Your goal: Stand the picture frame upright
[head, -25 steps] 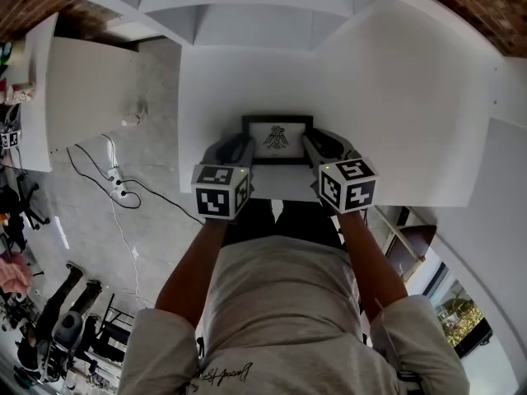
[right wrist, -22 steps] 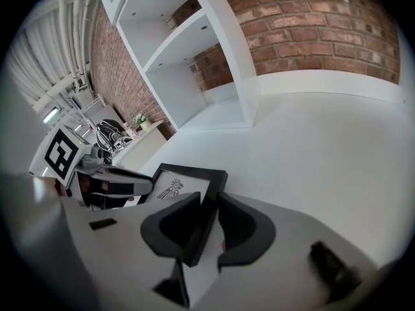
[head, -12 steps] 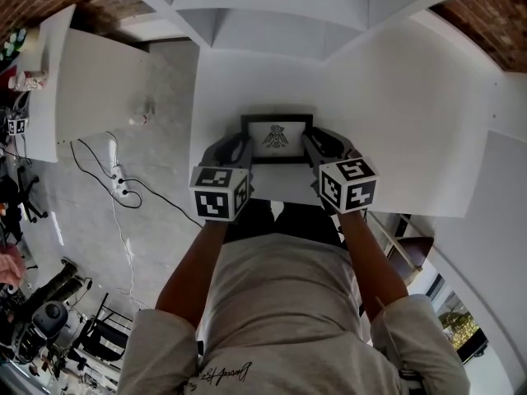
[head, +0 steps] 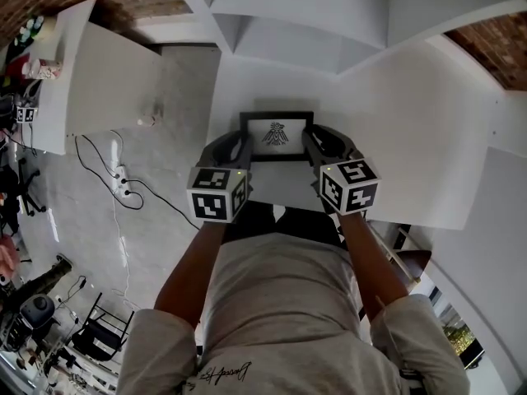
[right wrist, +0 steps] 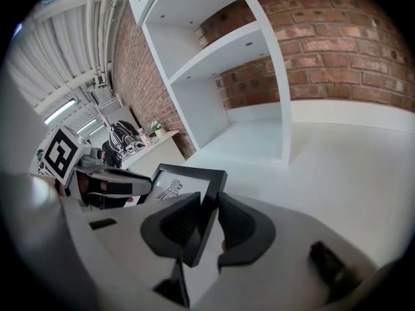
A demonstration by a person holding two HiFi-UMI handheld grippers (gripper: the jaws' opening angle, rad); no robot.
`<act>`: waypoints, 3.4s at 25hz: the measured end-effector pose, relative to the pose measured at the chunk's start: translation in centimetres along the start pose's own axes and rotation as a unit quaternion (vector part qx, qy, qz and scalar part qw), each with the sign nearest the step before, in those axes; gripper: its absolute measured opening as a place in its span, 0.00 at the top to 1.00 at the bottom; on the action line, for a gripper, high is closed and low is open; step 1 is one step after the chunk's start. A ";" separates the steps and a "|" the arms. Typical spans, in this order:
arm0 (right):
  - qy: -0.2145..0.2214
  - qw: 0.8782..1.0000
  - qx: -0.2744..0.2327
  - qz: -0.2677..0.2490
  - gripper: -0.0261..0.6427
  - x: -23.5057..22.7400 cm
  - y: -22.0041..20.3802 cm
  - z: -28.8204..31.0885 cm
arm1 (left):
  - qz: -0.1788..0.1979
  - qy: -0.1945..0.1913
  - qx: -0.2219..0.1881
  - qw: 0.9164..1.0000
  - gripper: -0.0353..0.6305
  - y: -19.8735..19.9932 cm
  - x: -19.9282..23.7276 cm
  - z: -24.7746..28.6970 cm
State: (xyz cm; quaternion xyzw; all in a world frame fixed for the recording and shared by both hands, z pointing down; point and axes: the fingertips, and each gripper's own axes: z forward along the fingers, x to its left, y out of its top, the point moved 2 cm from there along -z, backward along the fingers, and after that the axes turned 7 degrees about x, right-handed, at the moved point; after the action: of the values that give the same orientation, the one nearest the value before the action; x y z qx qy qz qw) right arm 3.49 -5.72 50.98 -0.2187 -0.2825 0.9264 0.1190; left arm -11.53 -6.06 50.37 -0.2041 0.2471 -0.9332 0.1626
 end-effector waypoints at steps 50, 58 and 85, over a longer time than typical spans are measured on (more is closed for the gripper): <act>-0.021 0.995 -0.098 -0.010 0.83 -1.1 13.9 9.0 | 0.039 0.029 -0.099 0.994 0.82 12.1 10.4 3.6; -0.033 0.995 -0.093 -0.003 0.84 -1.9 13.8 9.9 | 0.046 0.037 -0.084 0.995 0.82 12.1 10.8 5.0; -0.051 0.994 -0.100 -0.002 0.84 -2.2 14.4 10.1 | 0.059 0.048 -0.082 0.994 0.84 13.4 11.3 5.8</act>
State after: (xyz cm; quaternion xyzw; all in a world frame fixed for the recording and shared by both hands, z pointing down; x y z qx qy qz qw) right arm -0.72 -22.96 50.95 -0.1820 -0.3795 0.9033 0.0836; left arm -15.89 -23.96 51.32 -0.1572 0.3419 -0.9072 0.1882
